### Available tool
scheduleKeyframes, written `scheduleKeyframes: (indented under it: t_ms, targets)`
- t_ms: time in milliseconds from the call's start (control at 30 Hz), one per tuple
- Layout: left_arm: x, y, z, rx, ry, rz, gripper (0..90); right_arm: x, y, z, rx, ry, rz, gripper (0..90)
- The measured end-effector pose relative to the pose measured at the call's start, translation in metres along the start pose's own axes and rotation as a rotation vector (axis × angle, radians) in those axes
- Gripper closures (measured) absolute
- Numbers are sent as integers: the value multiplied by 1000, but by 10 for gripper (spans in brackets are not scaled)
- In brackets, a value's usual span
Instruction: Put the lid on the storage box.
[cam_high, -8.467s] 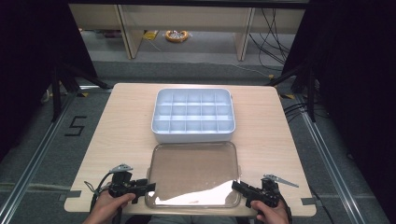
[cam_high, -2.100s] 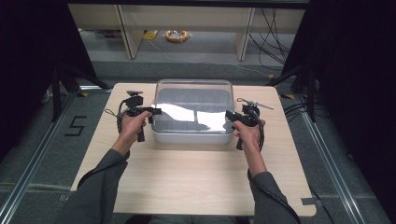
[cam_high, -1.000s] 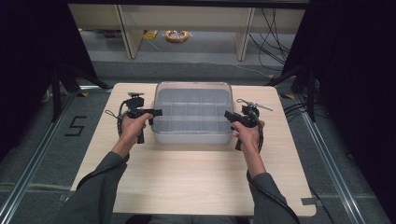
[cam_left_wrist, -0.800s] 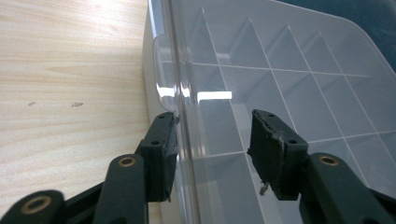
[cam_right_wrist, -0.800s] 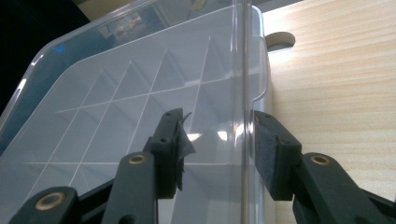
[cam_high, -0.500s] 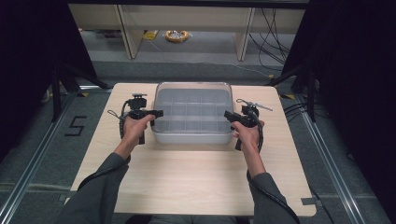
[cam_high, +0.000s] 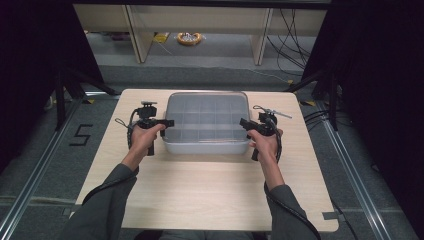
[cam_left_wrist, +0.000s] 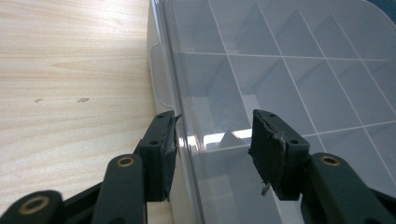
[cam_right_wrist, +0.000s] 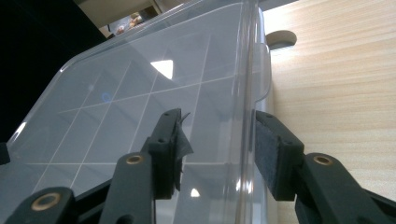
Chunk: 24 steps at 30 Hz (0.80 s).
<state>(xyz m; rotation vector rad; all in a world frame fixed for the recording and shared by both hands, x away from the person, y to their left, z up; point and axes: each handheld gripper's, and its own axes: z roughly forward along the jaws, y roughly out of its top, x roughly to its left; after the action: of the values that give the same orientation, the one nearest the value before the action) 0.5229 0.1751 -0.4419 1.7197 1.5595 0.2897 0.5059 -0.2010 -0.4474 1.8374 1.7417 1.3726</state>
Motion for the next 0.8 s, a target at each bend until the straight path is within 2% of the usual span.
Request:
scheduleKeyframes:
  t_ms: [33, 67, 100, 233, 267, 300, 333, 600, 700, 733, 767, 800]
  targets:
    - [1, 0, 0, 6, -4, 4, 503, 0, 0, 0, 1, 1, 1, 555]
    - [1, 0, 0, 5, -5, 4, 503, 2, 0, 0, 4, -3, 25, 554]
    - [1, 0, 0, 6, -2, 5, 502, 1, 0, 0, -3, -3, 11, 555]
    - [2, 1, 0, 14, -13, 10, 491, 3, 1, -1, 10, -14, 18, 551]
    - [2, 1, 0, 17, -14, 15, 488, -1, 2, 1, -8, -15, -46, 548]
    - [2, 1, 0, 21, -14, 19, 484, 0, 2, 1, 0, -10, -35, 544]
    - [2, 1, 0, 22, -16, 23, 480, -1, 2, 1, -4, -10, -53, 541]
    - [1, -1, 0, 20, -21, 39, 446, 0, 2, 0, -4, -18, -51, 522]
    - [1, -1, 1, 25, -19, 45, 433, 1, 4, -3, -10, -49, -67, 509]
    - [0, -2, 2, 26, -15, 50, 429, -1, 4, -3, -12, -29, -74, 511]
    - [0, -2, 2, 27, -16, 50, 426, 0, 4, -5, -2, -14, -37, 514]
    - [0, -2, 2, 25, -13, 46, 426, -1, 5, -6, -3, -18, -38, 513]
